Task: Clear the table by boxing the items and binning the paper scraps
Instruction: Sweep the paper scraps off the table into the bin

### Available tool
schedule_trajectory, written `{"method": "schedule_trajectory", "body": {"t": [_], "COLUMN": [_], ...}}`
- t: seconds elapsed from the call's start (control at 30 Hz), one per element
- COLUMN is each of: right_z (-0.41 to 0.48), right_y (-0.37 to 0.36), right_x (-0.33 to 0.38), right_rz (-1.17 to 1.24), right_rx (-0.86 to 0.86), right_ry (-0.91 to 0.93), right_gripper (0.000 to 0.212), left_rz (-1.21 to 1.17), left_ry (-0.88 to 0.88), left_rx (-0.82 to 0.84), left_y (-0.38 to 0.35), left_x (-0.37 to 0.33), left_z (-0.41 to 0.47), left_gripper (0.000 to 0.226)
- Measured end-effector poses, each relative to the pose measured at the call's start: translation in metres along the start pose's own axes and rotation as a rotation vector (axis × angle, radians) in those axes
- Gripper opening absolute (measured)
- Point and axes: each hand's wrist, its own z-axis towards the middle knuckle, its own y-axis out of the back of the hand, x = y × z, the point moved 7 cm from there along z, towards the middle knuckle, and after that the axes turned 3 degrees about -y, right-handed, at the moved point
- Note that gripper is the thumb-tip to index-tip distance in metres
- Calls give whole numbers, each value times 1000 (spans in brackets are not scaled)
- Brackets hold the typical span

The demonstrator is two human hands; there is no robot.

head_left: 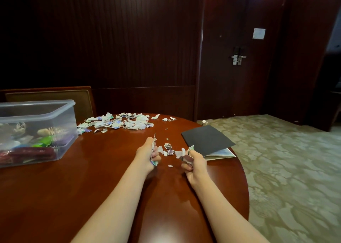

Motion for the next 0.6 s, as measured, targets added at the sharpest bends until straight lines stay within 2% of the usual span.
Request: {"method": "schedule_trajectory", "body": {"t": [0.07,0.17,0.37,0.6], "right_z": [-7,-19,-37,-53], "right_y": [3,11,41,104], "right_x": [3,11,49,113], "right_rz": [26,106,290,330], "right_rx": [6,14,97,42], "right_ry": [-9,-17,25,125], "right_gripper": [28,27,30,35], "left_rz": [-145,-223,-224,-208], "left_ry": [51,107,146,267], "left_rx": [96,201,328,502], "left_y": [-14,-39,-94,-168], "left_x": [5,16,38,87], "left_z": [-8,-20,-45,-71], "left_gripper": [35,41,42,43]}}
